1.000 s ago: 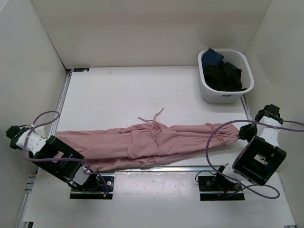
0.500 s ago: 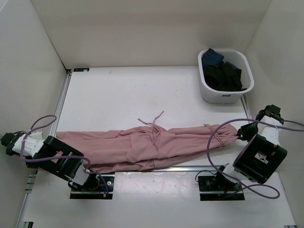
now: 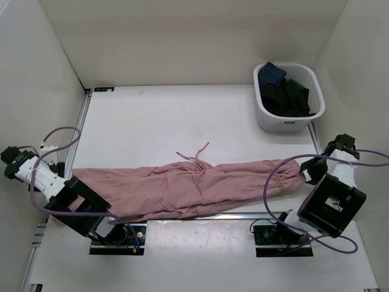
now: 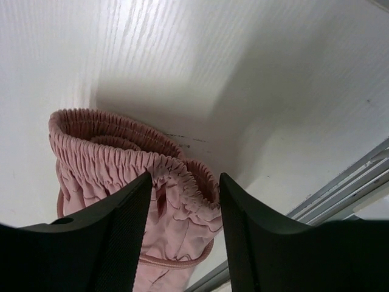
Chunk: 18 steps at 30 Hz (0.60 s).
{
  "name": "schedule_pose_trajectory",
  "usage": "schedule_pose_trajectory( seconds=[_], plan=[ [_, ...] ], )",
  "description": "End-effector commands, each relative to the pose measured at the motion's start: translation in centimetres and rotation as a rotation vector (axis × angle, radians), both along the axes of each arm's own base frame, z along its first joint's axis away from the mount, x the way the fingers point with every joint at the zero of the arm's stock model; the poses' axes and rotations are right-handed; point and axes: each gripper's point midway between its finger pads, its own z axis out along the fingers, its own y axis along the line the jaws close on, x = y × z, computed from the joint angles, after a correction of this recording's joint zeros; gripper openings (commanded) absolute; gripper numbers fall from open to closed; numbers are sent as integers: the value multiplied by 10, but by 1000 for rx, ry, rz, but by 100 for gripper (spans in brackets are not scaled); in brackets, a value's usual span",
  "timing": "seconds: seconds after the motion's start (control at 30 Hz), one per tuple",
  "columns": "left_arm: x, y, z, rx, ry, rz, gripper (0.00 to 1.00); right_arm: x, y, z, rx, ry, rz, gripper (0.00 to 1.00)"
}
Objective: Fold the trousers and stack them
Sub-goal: Fold the trousers
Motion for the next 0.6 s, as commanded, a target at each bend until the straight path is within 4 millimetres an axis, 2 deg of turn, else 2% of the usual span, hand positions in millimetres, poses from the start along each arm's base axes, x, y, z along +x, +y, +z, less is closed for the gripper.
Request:
schedule_pose_trajectory(
  seconds=[0.0, 0.03, 0.07, 0.17, 0.23, 0.3, 0.33, 0.37, 0.4, 0.43, 0.5, 0.53, 0.57],
  plan=[
    [44, -33, 8, -86, -100, -78, 73, 5, 4, 5, -31, -26, 71, 54],
    [51, -34, 5, -89, -100, -64, 75, 6, 5, 5, -27, -30, 82, 54],
    [61, -35, -7, -89, -71, -84, 75, 6, 5, 5, -27, -30, 82, 56],
    [69, -34, -27, -83, -11, -86, 77, 5, 10, 3, -7, -32, 87, 61],
    [73, -36, -41, -112, 17, -96, 79, 6, 11, 3, 0, -38, 101, 66],
    [66, -41, -60, -132, 87, -95, 80, 4, 15, 3, 14, -34, 113, 66],
    [66, -36, -65, -117, 98, -81, 80, 4, 14, 5, 7, -41, 122, 69],
    [65, -37, -70, -112, 115, -86, 77, 1, 16, 1, 14, -31, 122, 69],
    [59, -38, -80, -120, 151, -81, 73, 1, 16, 1, 14, -31, 122, 69],
    [60, -37, -82, -113, 143, -81, 49, -3, 18, -2, 22, -20, 122, 69],
    [59, -38, -85, -123, 151, -72, 23, -10, 24, -8, 41, -7, 124, 69],
    [64, -34, -81, -113, 137, -63, 14, -10, 25, -11, 41, -7, 124, 69],
    [68, -34, -77, -119, 122, -67, 14, -10, 25, -14, 40, -10, 124, 69]
  ],
)
